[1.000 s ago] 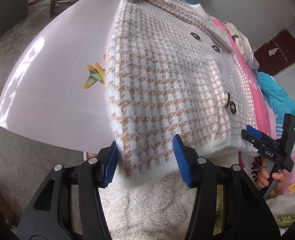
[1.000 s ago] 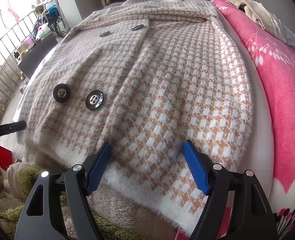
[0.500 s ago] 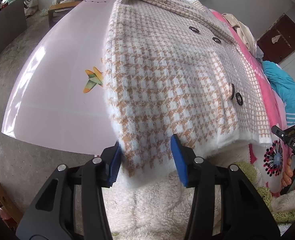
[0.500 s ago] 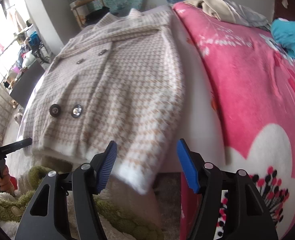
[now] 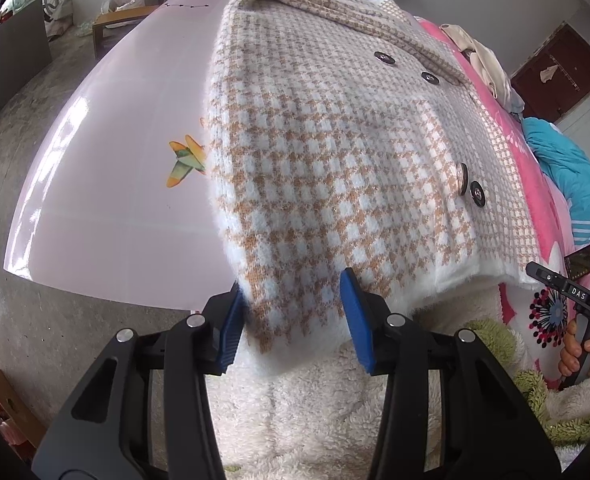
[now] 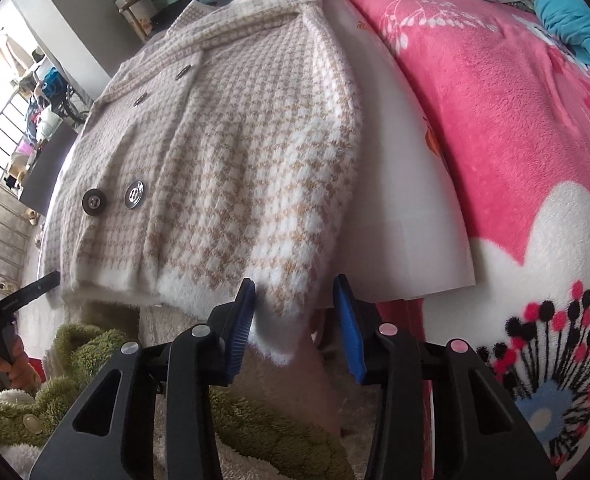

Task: Fold large clothes
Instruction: 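Move both open grippers to the white hem hanging over the mattress edge, then grasp the white coat hem with both grippers and lift it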

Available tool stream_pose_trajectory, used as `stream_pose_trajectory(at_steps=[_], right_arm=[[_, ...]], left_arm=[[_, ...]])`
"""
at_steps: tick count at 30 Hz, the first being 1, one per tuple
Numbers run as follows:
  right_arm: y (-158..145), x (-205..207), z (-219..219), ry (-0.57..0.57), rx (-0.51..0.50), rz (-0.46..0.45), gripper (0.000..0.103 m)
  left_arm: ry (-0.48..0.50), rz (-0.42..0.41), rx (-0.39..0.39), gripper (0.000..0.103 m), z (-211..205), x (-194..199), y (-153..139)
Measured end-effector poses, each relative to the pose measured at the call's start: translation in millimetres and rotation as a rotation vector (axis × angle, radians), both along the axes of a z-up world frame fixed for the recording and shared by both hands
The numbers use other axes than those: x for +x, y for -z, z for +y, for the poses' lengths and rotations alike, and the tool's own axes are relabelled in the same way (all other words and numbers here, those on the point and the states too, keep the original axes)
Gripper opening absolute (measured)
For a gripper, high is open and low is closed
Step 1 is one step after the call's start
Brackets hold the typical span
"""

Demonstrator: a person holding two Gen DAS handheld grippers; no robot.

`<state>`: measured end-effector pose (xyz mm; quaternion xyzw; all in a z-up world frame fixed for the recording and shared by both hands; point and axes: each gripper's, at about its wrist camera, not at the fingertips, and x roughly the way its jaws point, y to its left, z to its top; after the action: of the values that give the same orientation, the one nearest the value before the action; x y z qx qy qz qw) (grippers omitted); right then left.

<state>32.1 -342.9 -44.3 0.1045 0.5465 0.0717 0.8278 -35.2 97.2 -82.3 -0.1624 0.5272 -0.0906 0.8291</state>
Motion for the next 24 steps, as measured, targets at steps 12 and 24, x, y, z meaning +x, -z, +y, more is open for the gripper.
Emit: stream_pose_trajectory(at_steps=[12,24], right_arm=[[1,-2,9,-0.029,-0.023,0.011,0.028],[-26,-5,17,-0.055,-0.044,-0.070,0.008]], left_arm=[[0.001,-0.002,-0.001,0.044,0,-1,0],[0.015,-0.078,0.010,0.008,6,-5,-23]])
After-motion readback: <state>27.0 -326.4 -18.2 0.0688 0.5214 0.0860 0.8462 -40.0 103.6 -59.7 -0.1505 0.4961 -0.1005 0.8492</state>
